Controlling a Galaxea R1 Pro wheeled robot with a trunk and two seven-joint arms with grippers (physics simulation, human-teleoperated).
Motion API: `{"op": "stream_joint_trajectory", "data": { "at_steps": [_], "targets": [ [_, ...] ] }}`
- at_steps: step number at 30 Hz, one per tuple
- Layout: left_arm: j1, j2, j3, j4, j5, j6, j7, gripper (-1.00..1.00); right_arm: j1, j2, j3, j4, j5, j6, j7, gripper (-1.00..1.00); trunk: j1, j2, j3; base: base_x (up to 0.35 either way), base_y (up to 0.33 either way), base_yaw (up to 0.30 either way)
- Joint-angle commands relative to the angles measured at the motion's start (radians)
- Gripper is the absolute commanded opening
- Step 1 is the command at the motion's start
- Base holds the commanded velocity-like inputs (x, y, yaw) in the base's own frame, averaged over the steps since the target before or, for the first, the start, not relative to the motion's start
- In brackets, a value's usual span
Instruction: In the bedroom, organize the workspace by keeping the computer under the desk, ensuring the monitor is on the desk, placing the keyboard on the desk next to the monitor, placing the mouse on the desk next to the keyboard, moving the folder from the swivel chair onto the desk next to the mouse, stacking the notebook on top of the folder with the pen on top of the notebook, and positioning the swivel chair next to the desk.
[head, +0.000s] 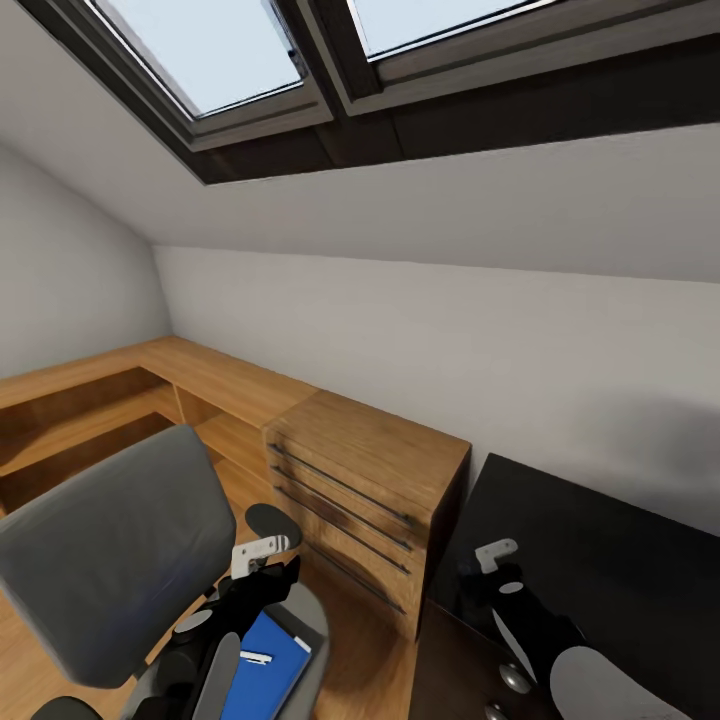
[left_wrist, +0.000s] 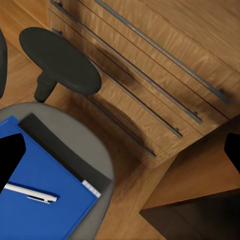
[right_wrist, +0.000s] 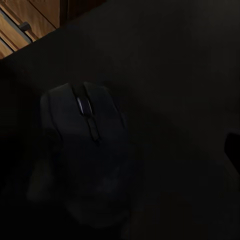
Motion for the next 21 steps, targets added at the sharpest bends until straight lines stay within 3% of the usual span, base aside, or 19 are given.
{"op": "stream_joint_trajectory", "data": {
  "at_steps": [1, 12, 19, 21],
  "targets": [
    [-0.001, 0.0, -0.001, -0.002, 0.011, 0.004, 0.009, 1.0, 0.0, -0.001, 0.006, -0.002, 0.006, 0.008, -0.004, 1.0, 0.0, -0.001, -0.001, 0.0, 0.0, 0.0],
    [-0.001, 0.0, -0.001, -0.002, 0.011, 0.004, 0.009, 1.0, 0.0, -0.001, 0.005, -0.008, 0.006, 0.007, 0.0, 1.0, 0.0, -0.001, -0.001, 0.0, 0.0, 0.0],
    [-0.001, 0.0, -0.001, -0.001, 0.011, 0.004, 0.009, 1.0, 0.014, 0.0, 0.0, -0.165, -0.004, 0.01, 0.001, 1.0, 0.0, -0.001, -0.001, 0.0, 0.0, 0.0],
    [-0.001, 0.0, -0.001, -0.001, 0.01, 0.004, 0.009, 1.0, 0.052, 0.002, 0.0, -0.26, -0.014, 0.015, 0.001, 1.0, 0.0, -0.001, -0.001, 0.0, 0.0, 0.0]
  ]
}}
